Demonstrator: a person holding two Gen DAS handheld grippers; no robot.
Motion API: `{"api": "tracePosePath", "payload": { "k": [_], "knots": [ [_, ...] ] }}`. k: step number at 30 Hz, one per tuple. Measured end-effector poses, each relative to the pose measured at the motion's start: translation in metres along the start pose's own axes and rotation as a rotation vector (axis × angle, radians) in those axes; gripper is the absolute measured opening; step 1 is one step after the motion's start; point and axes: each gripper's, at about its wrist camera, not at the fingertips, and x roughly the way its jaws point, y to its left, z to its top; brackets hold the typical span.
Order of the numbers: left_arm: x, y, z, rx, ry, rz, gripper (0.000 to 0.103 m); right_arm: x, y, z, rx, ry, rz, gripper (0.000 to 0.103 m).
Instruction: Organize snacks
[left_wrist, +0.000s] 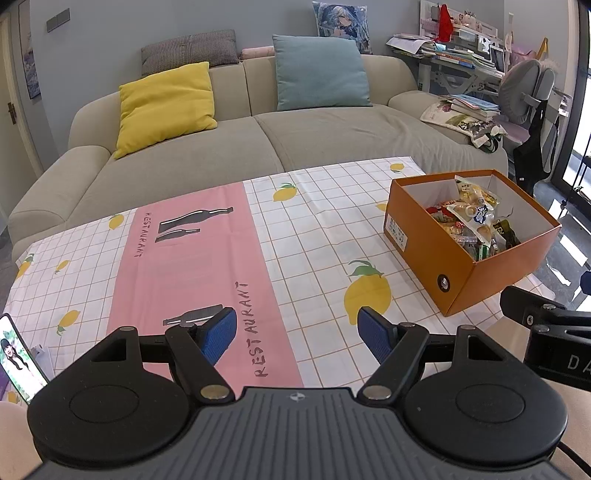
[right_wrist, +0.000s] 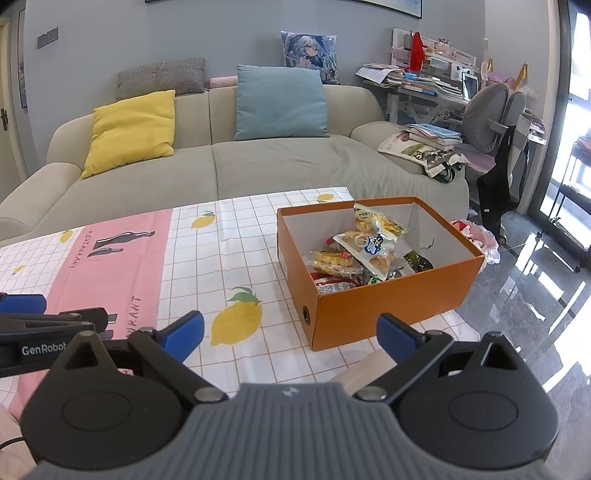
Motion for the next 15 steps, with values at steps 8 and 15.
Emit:
{"api": "tracePosePath", "payload": {
  "k": [8, 15],
  "knots": [
    [-0.0003, 0.0001, -0.0001, -0.001, -0.001, -0.001, 0.087, 0.0001, 0.0005, -0.0002, 0.000, 0.000, -0.001, 0.097],
    [-0.0002, 0.0004, -0.0003, -0.001, -0.001, 0.001, 0.087, 0.0007, 0.0007, -0.0013, 0.001, 0.002, 0.001, 0.097]
  ]
}}
